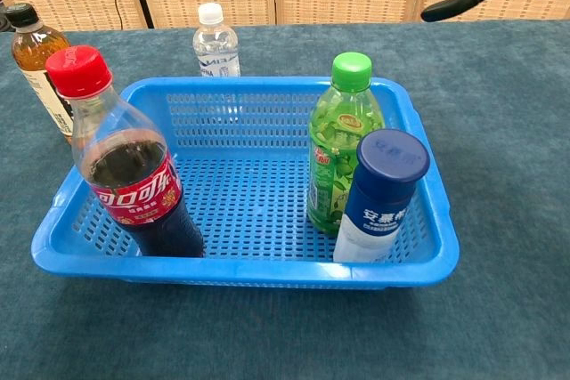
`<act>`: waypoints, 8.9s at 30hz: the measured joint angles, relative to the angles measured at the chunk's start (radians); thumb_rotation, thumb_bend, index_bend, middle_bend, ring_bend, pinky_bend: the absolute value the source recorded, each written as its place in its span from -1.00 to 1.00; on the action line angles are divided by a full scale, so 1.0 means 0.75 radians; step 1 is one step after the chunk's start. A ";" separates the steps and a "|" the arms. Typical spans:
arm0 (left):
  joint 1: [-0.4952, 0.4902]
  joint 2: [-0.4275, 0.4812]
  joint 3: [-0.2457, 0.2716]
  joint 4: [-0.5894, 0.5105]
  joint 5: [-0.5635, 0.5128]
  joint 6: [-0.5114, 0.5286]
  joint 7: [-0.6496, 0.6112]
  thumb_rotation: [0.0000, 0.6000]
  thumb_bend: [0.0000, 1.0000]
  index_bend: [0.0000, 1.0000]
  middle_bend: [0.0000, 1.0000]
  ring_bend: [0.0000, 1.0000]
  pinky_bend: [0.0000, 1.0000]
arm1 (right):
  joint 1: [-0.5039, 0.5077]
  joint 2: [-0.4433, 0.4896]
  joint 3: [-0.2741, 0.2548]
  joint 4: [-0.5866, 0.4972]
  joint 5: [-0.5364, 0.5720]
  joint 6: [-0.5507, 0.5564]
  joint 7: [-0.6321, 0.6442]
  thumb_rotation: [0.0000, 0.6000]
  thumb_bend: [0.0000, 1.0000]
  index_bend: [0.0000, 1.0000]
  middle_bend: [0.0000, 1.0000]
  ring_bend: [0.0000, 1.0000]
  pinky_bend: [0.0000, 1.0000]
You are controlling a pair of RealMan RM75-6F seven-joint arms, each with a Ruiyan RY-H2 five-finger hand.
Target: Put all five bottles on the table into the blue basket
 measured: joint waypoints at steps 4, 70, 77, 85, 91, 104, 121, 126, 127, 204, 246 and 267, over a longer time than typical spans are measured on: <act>-0.004 -0.013 -0.010 0.022 -0.003 0.001 -0.016 1.00 -0.92 -1.00 -1.00 -1.00 -1.00 | 0.057 -0.033 0.046 0.036 0.099 -0.092 -0.036 1.00 -1.00 -1.00 -1.00 -1.00 -1.00; -0.568 -0.824 -0.126 1.037 0.155 -0.102 -1.204 1.00 -0.17 0.17 -0.07 -0.19 -0.10 | -0.712 0.133 -0.300 -0.037 -0.280 0.702 -0.682 1.00 -1.00 -1.00 -1.00 -1.00 -1.00; -0.555 -0.578 -0.094 0.585 0.256 -0.043 -1.180 1.00 -0.18 0.14 -0.08 -0.22 -0.10 | -0.720 0.141 -0.292 -0.055 -0.283 0.700 -0.691 1.00 -1.00 -1.00 -1.00 -1.00 -1.00; -0.594 -0.404 0.006 0.249 0.404 -0.121 -1.164 1.00 -0.19 0.11 -0.10 -0.24 -0.10 | -0.725 0.142 -0.290 -0.064 -0.295 0.697 -0.698 1.00 -1.00 -1.00 -1.00 -1.00 -1.00; -0.649 -0.453 0.053 0.215 0.407 -0.231 -1.151 1.00 -0.19 0.09 -0.10 -0.26 -0.10 | -0.731 0.146 -0.285 -0.068 -0.293 0.696 -0.696 1.00 -1.00 -1.00 -1.00 -1.00 -1.00; -0.723 -0.588 0.123 0.305 0.395 -0.377 -1.024 1.00 -0.40 -1.00 -1.00 -1.00 -1.00 | -0.739 0.156 -0.273 -0.065 -0.291 0.688 -0.672 1.00 -1.00 -1.00 -1.00 -1.00 -1.00; -0.687 -0.487 0.141 0.341 0.461 -0.092 -1.086 1.00 -0.52 -1.00 -1.00 -1.00 -1.00 | -0.746 0.162 -0.269 -0.081 -0.305 0.681 -0.662 1.00 -1.00 -1.00 -1.00 -1.00 -1.00; -0.647 -0.410 0.076 0.330 0.357 -0.033 -1.025 1.00 -0.64 -1.00 -1.00 -1.00 -1.00 | -0.747 0.166 -0.270 -0.091 -0.312 0.678 -0.653 1.00 -1.00 -1.00 -1.00 -1.00 -1.00; -0.646 -0.404 0.065 0.332 0.329 -0.043 -1.020 1.00 -0.67 -1.00 -1.00 -1.00 -1.00 | -0.748 0.166 -0.270 -0.092 -0.313 0.678 -0.653 1.00 -1.00 -1.00 -1.00 -1.00 -1.00; -1.013 -0.803 -0.327 0.770 -0.221 -0.869 -0.672 1.00 -0.25 0.05 -0.20 -0.35 -0.31 | -0.706 0.148 -0.264 -0.050 -0.292 0.572 -0.555 1.00 -1.00 -1.00 -1.00 -1.00 -1.00; -0.674 -0.404 0.033 0.218 0.237 -0.535 -0.733 1.00 -0.49 -0.89 -1.00 -1.00 -0.96 | -0.731 0.179 -0.279 -0.157 -0.346 0.640 -0.573 1.00 -1.00 -1.00 -1.00 -1.00 -1.00; -0.575 -0.316 0.049 0.172 0.222 -0.305 -0.569 1.00 -0.83 -1.00 -1.00 -1.00 -1.00 | -0.756 0.215 -0.286 -0.204 -0.373 0.682 -0.566 1.00 -1.00 -1.00 -1.00 -1.00 -1.00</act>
